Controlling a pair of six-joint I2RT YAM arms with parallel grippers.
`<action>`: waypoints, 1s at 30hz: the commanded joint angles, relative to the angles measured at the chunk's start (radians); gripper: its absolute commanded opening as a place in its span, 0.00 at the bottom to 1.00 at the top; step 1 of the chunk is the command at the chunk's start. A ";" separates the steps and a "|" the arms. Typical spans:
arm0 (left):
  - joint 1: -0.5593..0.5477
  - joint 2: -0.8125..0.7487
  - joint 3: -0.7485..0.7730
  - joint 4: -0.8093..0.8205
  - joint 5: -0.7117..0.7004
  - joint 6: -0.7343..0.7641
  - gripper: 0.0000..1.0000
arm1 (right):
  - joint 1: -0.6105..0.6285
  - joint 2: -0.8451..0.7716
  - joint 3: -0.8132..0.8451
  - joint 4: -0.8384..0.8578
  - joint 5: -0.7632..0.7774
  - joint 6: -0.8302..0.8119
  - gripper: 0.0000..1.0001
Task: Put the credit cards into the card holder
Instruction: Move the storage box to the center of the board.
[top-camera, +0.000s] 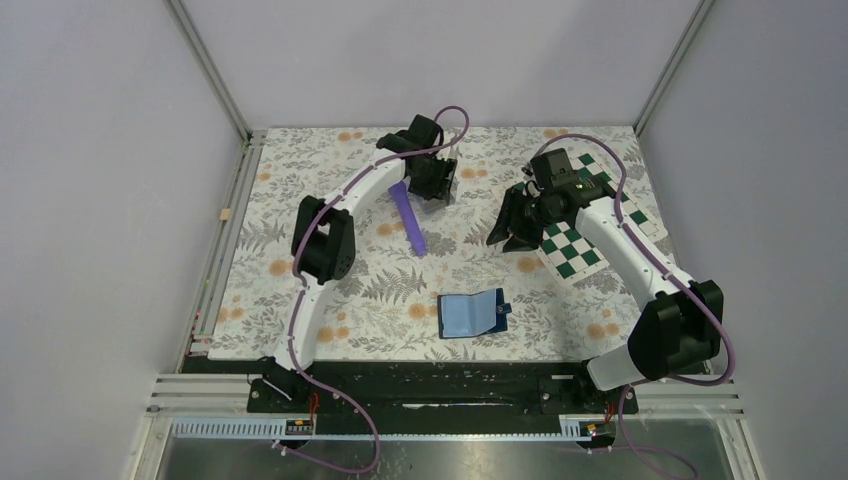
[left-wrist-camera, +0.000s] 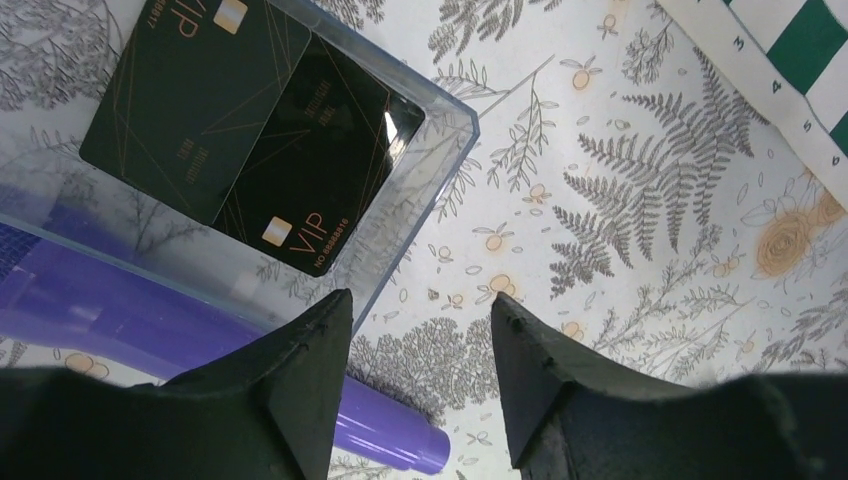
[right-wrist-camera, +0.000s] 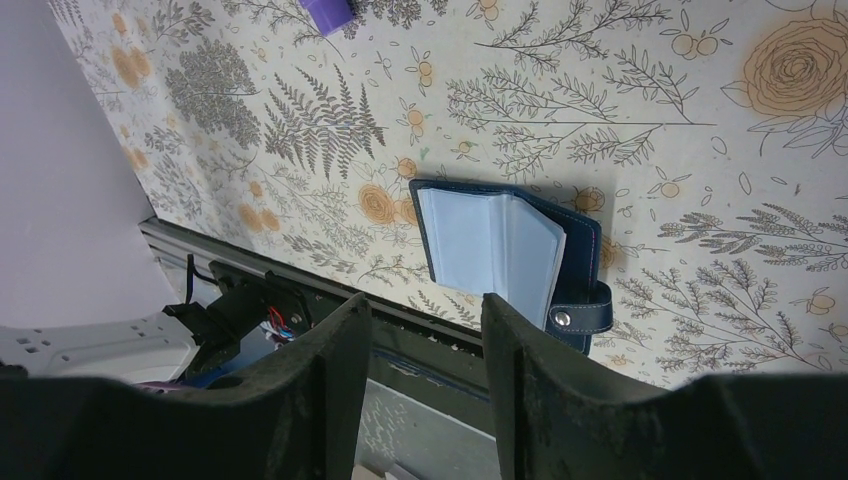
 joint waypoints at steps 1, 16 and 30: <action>-0.020 0.028 0.067 -0.103 -0.026 0.000 0.53 | -0.016 -0.038 0.031 -0.014 -0.036 -0.020 0.51; -0.100 -0.055 -0.092 -0.136 -0.150 -0.086 0.15 | -0.036 -0.080 0.037 -0.060 -0.029 -0.050 0.52; -0.168 -0.218 -0.379 0.011 -0.155 -0.462 0.01 | -0.036 -0.040 -0.061 -0.035 -0.030 -0.076 0.54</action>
